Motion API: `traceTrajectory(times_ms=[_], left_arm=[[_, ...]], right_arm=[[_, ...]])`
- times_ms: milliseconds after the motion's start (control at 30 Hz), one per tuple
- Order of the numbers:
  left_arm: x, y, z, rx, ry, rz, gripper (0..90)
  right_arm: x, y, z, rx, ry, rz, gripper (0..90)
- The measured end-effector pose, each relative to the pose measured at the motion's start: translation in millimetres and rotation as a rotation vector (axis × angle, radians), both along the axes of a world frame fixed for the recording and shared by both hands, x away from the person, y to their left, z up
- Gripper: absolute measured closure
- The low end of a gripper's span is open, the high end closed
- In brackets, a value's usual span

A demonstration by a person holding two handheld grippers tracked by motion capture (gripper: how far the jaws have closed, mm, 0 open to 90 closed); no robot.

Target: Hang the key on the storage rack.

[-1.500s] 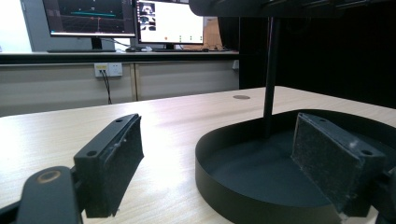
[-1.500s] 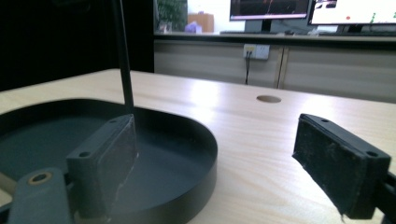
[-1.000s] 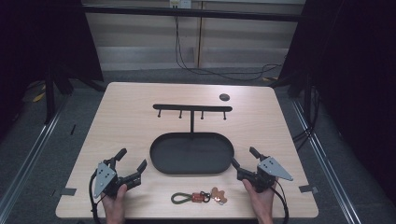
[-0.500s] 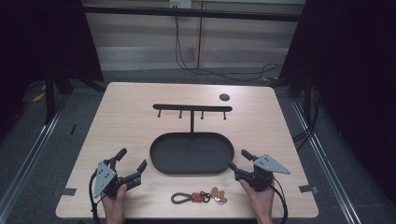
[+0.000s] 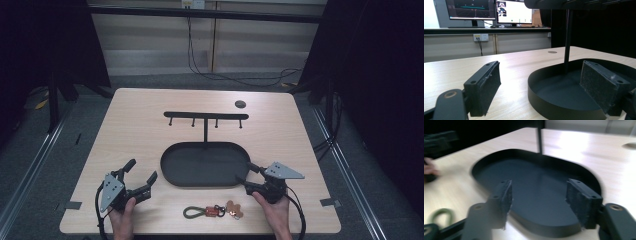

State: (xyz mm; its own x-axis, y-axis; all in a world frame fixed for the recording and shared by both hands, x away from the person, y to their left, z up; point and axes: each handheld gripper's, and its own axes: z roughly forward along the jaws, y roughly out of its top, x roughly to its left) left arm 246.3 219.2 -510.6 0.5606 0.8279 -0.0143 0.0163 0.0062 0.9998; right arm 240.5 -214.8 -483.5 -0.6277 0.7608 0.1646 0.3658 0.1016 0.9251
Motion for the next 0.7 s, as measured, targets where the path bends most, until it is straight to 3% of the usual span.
traceTrajectory(times_ms=[33,100,200,233,400,567,700], left_arm=[[0.2,0.4,0.1,0.006,-0.002,0.002,16.2],[0.1,0.6,0.1,0.008,-0.003,0.004,16.3],[0.0,0.2,0.0,0.002,0.0,0.0,16.4],[0.2,0.6,0.2,0.007,-0.003,0.004,16.4],[0.0,0.1,0.0,0.001,-0.001,0.0,16.5],[0.1,0.5,0.1,0.005,-0.003,0.003,16.6],[0.1,0.2,0.0,0.0,0.002,0.001,16.7]], right_arm=[[1.2,4.5,1.7,-0.011,0.024,0.028,39.4],[1.2,10.7,3.8,-0.059,0.009,0.052,41.2],[2.3,15.6,5.1,-0.063,0.042,0.089,41.6],[3.7,20.1,5.5,-0.09,0.107,0.134,44.9],[3.1,27.5,0.0,-0.086,0.178,0.218,52.8],[2.1,35.5,3.2,-0.1,0.182,0.268,57.2],[2.3,43.3,14.8,-0.149,0.205,0.303,60.9]])
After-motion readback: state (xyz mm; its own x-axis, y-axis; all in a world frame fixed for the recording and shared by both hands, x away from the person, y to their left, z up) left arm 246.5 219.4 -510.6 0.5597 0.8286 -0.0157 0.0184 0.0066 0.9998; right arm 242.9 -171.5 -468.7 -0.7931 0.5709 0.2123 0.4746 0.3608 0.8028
